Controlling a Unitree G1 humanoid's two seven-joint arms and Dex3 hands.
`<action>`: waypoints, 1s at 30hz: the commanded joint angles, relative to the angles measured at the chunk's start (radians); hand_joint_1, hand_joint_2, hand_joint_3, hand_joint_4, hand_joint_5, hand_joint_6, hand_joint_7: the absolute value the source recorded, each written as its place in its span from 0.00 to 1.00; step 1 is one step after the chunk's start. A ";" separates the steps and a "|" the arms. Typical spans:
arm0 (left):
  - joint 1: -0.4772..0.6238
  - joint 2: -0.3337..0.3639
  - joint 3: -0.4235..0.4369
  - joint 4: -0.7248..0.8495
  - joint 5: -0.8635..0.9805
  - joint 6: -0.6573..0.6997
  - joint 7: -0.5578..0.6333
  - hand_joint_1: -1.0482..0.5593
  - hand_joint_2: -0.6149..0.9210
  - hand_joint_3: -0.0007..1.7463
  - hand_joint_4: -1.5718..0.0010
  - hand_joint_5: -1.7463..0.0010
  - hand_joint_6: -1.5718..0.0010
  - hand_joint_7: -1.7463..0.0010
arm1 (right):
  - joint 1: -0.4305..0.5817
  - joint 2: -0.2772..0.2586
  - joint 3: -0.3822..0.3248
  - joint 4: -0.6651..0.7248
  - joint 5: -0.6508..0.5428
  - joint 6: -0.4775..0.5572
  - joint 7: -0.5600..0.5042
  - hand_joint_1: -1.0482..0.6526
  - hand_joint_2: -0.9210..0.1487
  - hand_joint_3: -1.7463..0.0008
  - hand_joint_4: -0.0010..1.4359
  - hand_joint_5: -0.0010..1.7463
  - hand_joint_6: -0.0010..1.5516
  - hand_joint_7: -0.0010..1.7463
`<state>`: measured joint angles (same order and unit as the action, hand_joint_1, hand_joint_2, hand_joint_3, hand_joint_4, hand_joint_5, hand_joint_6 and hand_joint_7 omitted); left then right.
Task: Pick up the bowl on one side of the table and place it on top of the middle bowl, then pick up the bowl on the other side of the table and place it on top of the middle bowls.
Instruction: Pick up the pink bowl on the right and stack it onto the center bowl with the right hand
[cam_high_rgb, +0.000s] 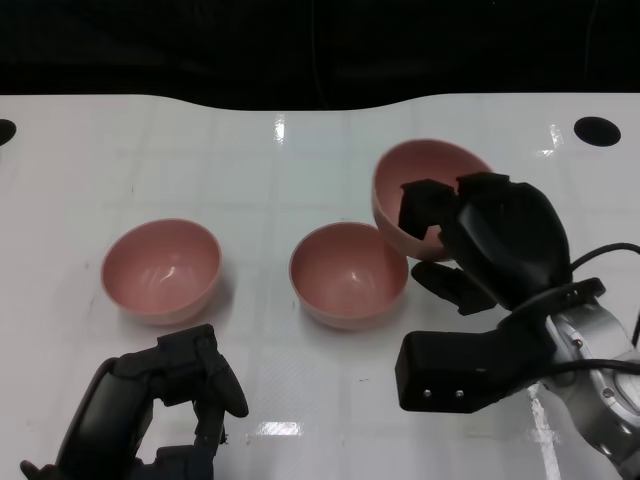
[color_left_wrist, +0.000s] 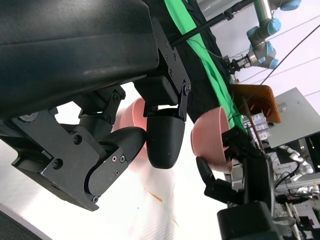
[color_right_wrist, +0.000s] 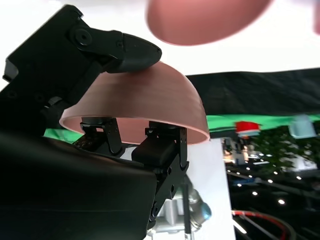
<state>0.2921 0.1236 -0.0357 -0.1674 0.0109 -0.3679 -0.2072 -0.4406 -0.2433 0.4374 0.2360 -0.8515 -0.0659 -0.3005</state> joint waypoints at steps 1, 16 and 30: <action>0.005 0.016 0.006 0.005 0.007 -0.014 0.002 0.58 0.63 0.84 0.49 0.01 0.48 0.14 | -0.021 0.016 0.004 -0.031 0.012 -0.013 0.026 0.49 0.56 0.28 0.71 1.00 0.48 1.00; 0.007 0.014 -0.001 -0.002 0.017 -0.013 0.005 0.59 0.63 0.84 0.48 0.02 0.48 0.14 | -0.041 0.091 0.052 0.019 0.028 -0.071 0.087 0.46 0.56 0.35 0.68 1.00 0.71 0.40; 0.006 0.010 -0.006 -0.011 0.039 -0.012 0.012 0.58 0.63 0.85 0.48 0.02 0.48 0.14 | -0.082 0.134 0.105 0.172 -0.002 -0.060 0.074 0.49 0.53 0.33 0.66 1.00 0.43 1.00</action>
<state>0.2979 0.1252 -0.0433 -0.1678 0.0414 -0.3703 -0.2068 -0.5014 -0.1119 0.5381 0.3927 -0.8489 -0.1309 -0.2220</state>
